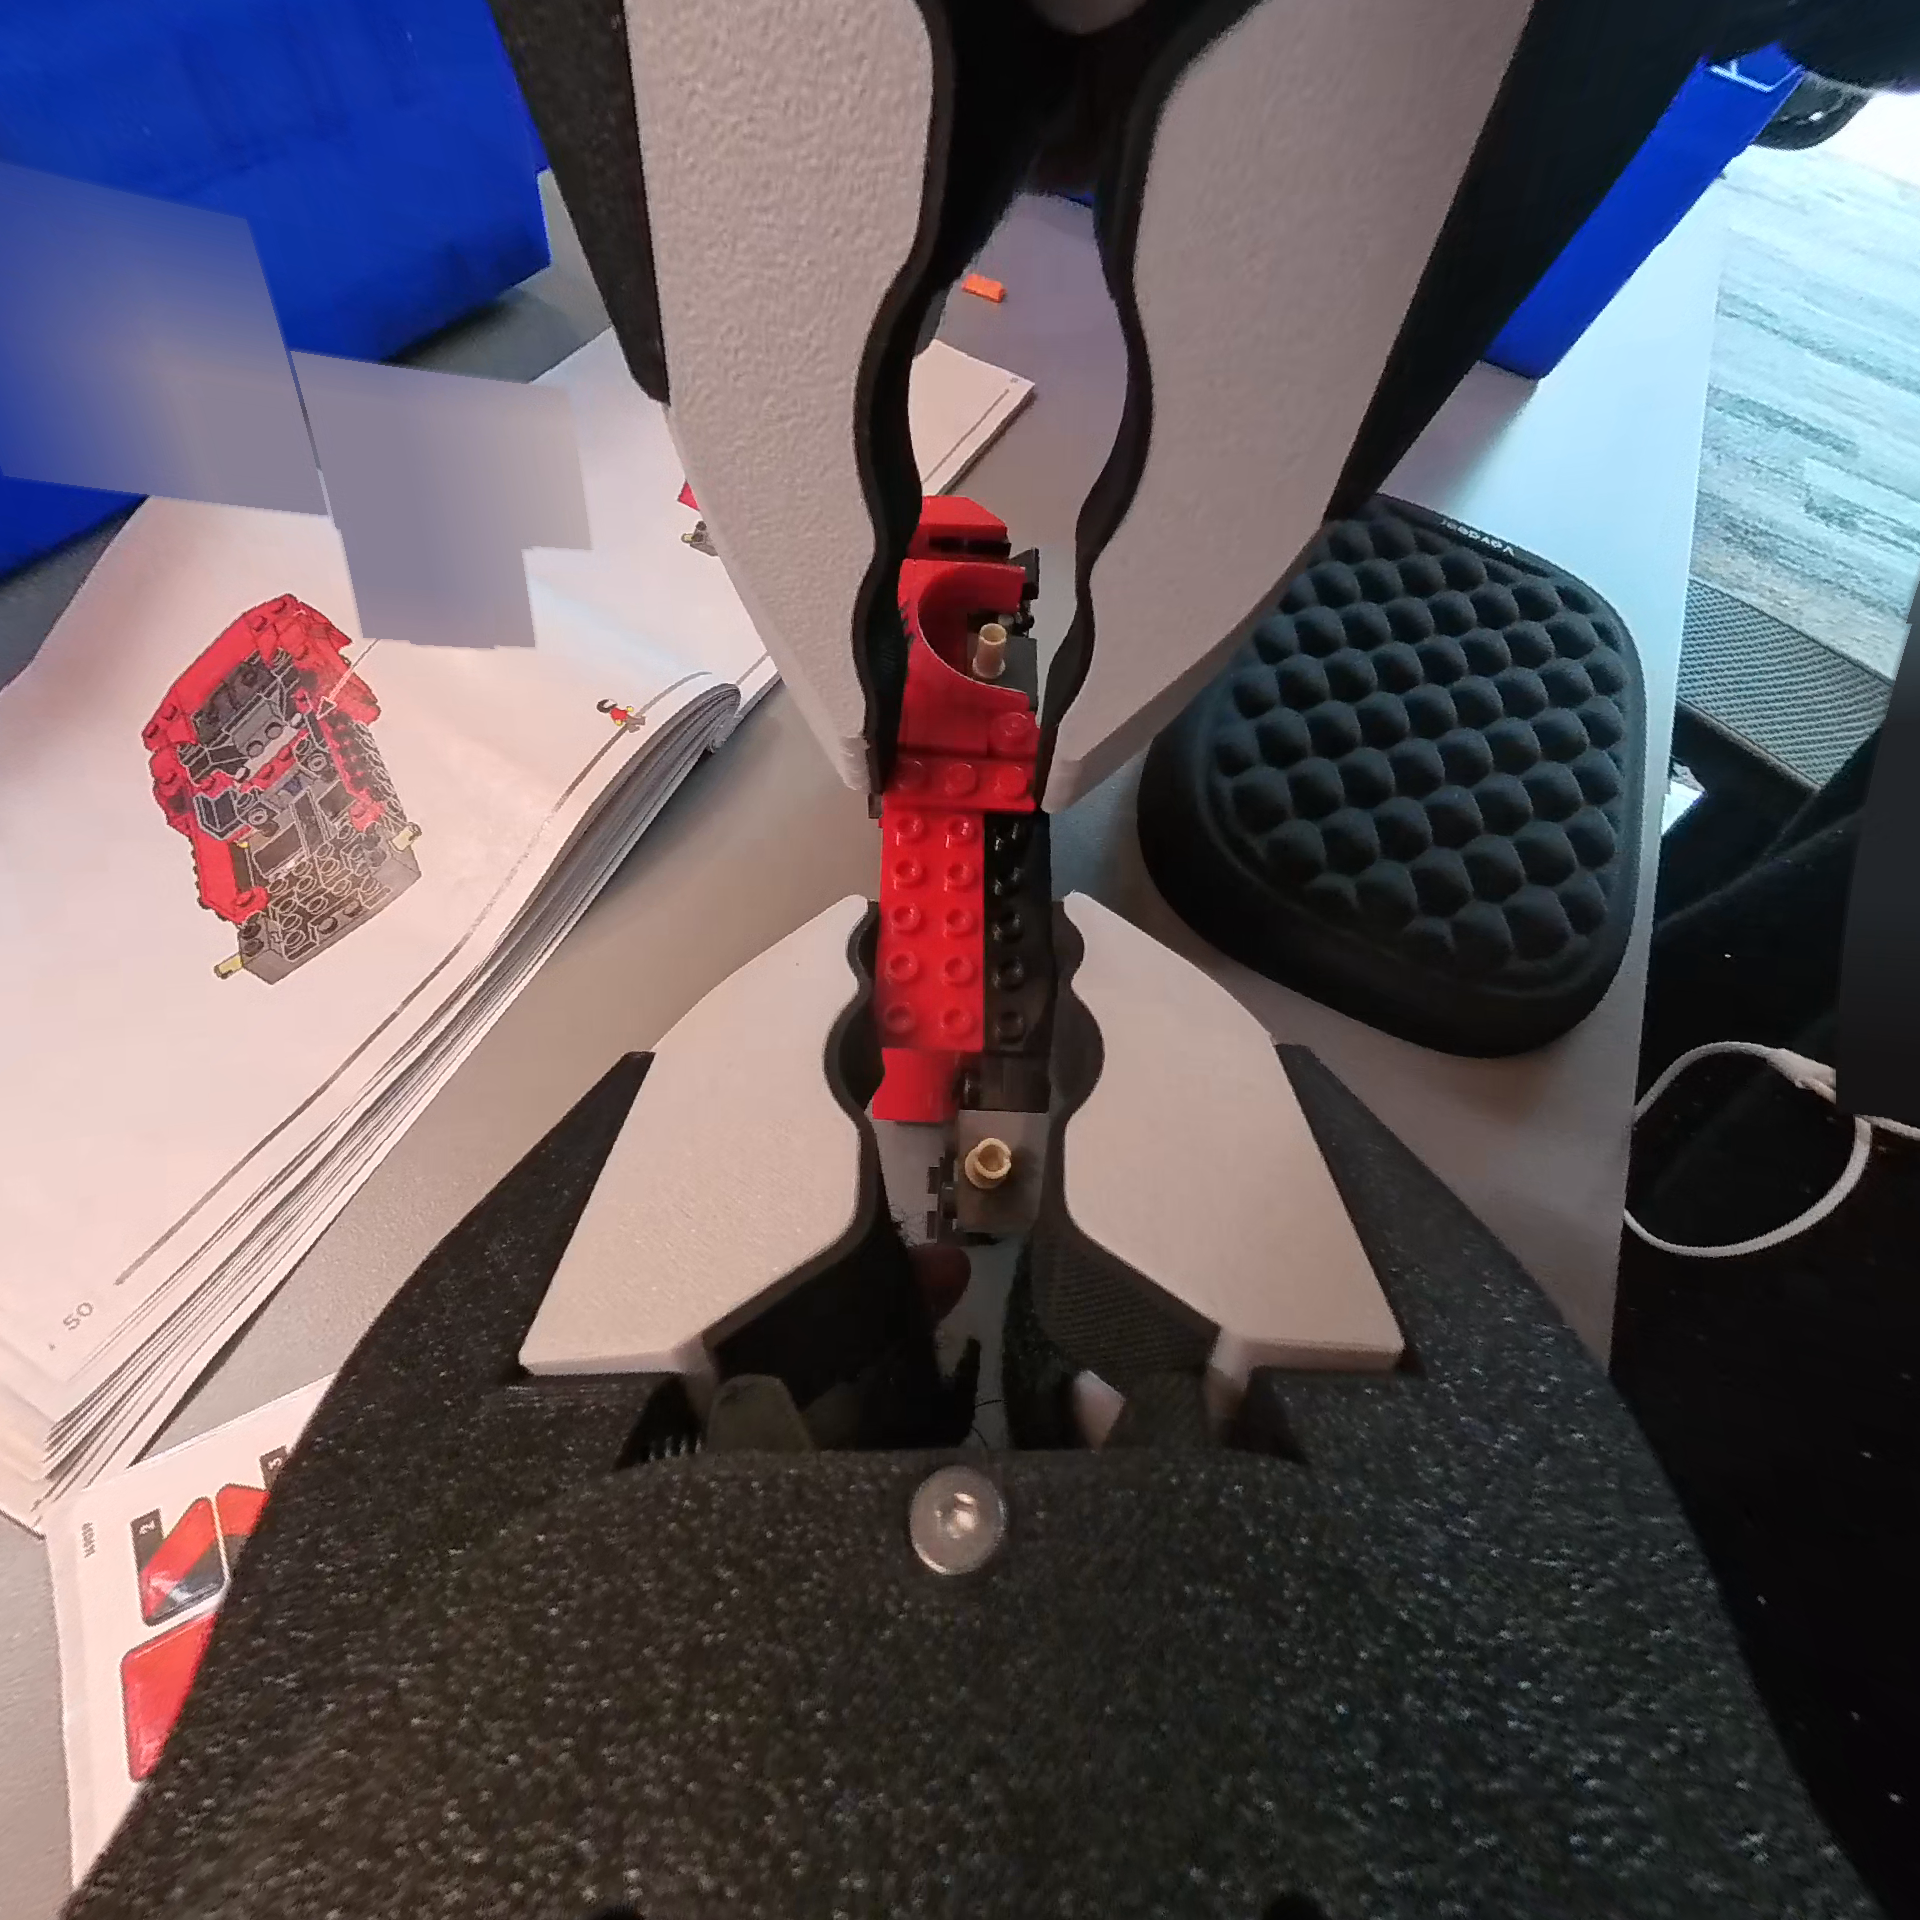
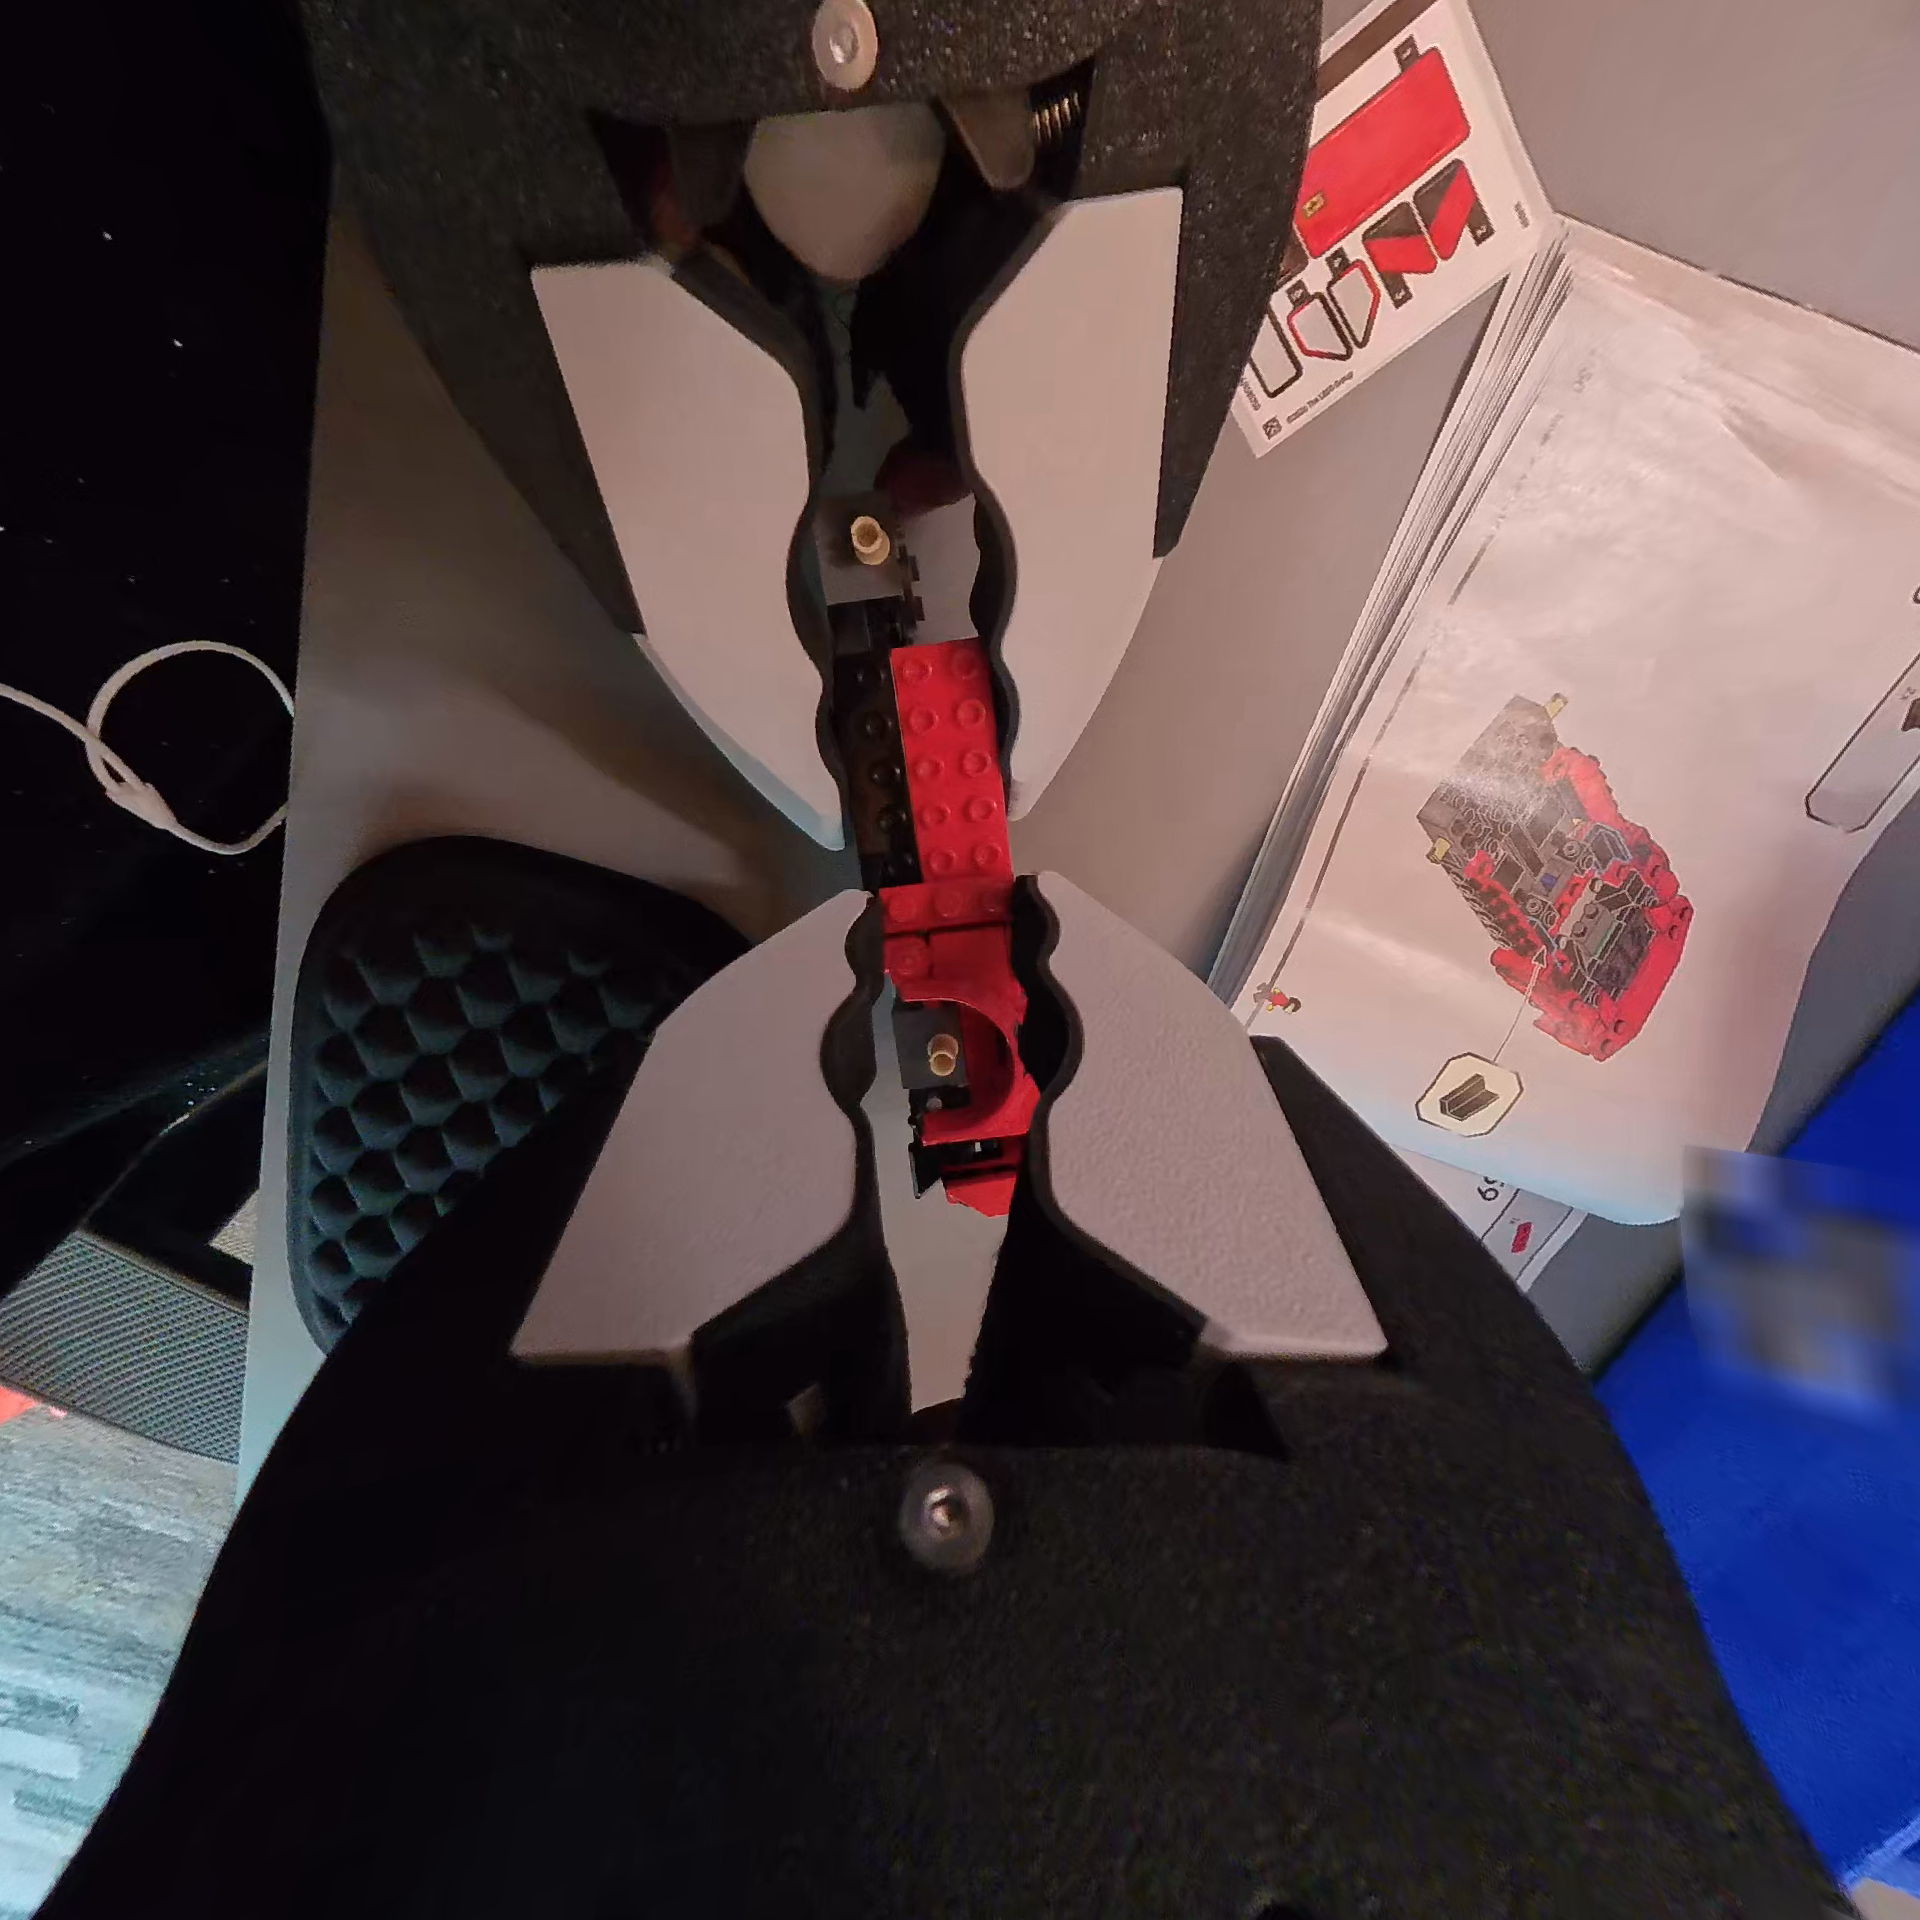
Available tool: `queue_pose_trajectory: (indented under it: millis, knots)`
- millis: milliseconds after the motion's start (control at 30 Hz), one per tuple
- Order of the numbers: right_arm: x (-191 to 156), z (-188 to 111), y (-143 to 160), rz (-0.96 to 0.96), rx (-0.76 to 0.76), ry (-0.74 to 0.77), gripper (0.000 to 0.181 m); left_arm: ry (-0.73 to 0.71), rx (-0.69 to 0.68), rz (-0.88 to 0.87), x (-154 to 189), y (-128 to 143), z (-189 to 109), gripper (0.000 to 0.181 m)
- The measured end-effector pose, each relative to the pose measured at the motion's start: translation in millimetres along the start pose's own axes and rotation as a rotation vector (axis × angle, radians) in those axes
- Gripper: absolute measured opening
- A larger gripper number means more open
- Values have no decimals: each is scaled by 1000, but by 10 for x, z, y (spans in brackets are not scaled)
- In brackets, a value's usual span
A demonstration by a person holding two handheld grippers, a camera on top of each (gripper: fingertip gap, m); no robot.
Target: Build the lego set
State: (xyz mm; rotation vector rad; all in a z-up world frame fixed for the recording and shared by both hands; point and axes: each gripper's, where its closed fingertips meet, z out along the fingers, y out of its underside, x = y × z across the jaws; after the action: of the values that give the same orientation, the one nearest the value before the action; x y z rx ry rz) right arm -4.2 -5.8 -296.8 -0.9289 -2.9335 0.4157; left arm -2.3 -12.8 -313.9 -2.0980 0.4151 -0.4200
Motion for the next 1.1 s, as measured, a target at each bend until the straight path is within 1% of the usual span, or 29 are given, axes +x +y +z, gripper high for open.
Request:
queue_pose_trajectory:
  millis: [567, 667, 933, 1033, 1067, 1100]
  knots:
    - [5, -16, -13, 31, 22, -64, 23, 20, -2, -20, 5, 1, 3, 29]
    - [21, -12, 9, 35, 5, -57, 29, 22, -3, -14, 12, 1, 5, 29]
    - [21, -44, -2, 46, 13, -69, 31, 27, -4, -14, 17, 2, 6, 29]
    - [8, -101, -32, 47, 37, -78, 32, 29, -5, -14, 19, 3, 7, 29]
    - [16, -131, -57, 52, 56, -75, 30, 29, -5, -14, 19, 2, 7, 29]
    - [29, -158, -92, 59, 83, -69, 21, 29, -5, -14, 20, 2, 8, 29]
